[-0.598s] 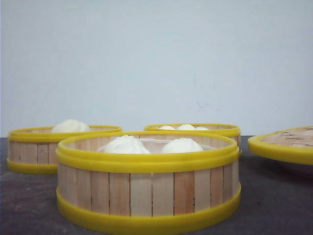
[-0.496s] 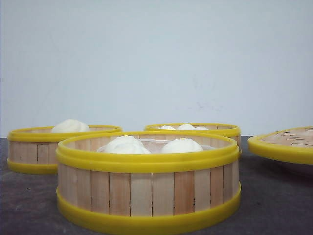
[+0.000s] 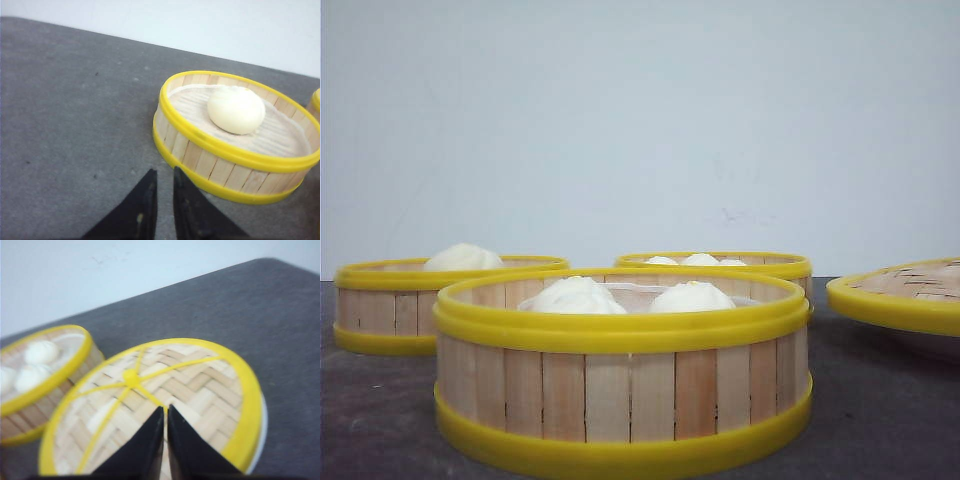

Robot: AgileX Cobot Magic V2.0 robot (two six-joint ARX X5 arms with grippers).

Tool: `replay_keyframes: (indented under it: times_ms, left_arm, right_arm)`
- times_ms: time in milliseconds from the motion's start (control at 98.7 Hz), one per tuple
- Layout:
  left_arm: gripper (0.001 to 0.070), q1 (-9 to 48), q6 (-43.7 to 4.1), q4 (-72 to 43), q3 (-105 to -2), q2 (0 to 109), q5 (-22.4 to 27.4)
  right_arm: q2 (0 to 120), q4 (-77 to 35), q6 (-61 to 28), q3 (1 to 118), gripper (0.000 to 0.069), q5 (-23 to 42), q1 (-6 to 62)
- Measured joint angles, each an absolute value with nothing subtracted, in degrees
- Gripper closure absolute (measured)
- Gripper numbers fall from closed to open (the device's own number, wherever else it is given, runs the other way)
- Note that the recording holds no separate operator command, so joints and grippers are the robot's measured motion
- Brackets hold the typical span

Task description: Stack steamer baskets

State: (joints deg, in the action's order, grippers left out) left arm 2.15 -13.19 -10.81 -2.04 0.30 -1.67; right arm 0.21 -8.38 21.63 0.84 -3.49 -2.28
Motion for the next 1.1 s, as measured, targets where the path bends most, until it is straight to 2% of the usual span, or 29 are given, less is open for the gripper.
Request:
replay_keyframes:
  times_ms: [182, 395, 516, 679, 871, 901, 942, 1033, 1104]
  left_arm:
    - [0.0679, 2.13, -17.04, -12.21, -5.02, 2.42, -1.67]
    - [0.0679, 2.15, -18.09, -12.60, -20.91, 12.95, -1.69]
    - [0.0679, 2.15, -17.15, -16.62, -31.97, 23.22, -1.50]
    - [0.0679, 2.15, -14.66, -22.13, -45.82, 34.48, 1.17]
    - [0.0662, 2.17, -11.60, -24.49, -51.00, 38.70, 1.78]
    - [0.0632, 2.17, -11.31, -24.86, -51.00, 38.76, 1.80]
    - [0.0549, 2.17, -11.03, -25.54, -51.00, 39.03, 1.83]
    - [0.0325, 2.17, -10.37, -26.39, -51.00, 39.31, 1.93]
    - [0.0235, 2.24, -9.76, -26.79, -51.00, 39.31, 3.36]
  right_arm:
    - [1.52, -8.12, 26.61, 3.66, 0.0683, -4.38, -2.28]
    - [12.75, -10.26, 26.13, 18.35, 0.0683, -4.45, -2.28]
    - [21.82, -14.48, 21.56, 29.17, 0.0683, -4.45, -1.45]
    - [31.64, -22.11, 14.00, 43.46, 0.0683, -4.45, -0.30]
    - [37.60, -26.06, 10.13, 50.59, 0.0675, -4.69, 1.50]
    - [38.00, -26.68, 9.78, 50.59, 0.0650, -5.15, 1.72]
    - [38.46, -27.53, 9.52, 50.59, 0.0582, -6.09, 2.00]
    - [39.51, -28.05, 9.41, 50.54, 0.0331, -8.01, 2.52]
    - [39.92, -27.79, 9.76, 50.54, 0.0181, -9.52, 2.76]
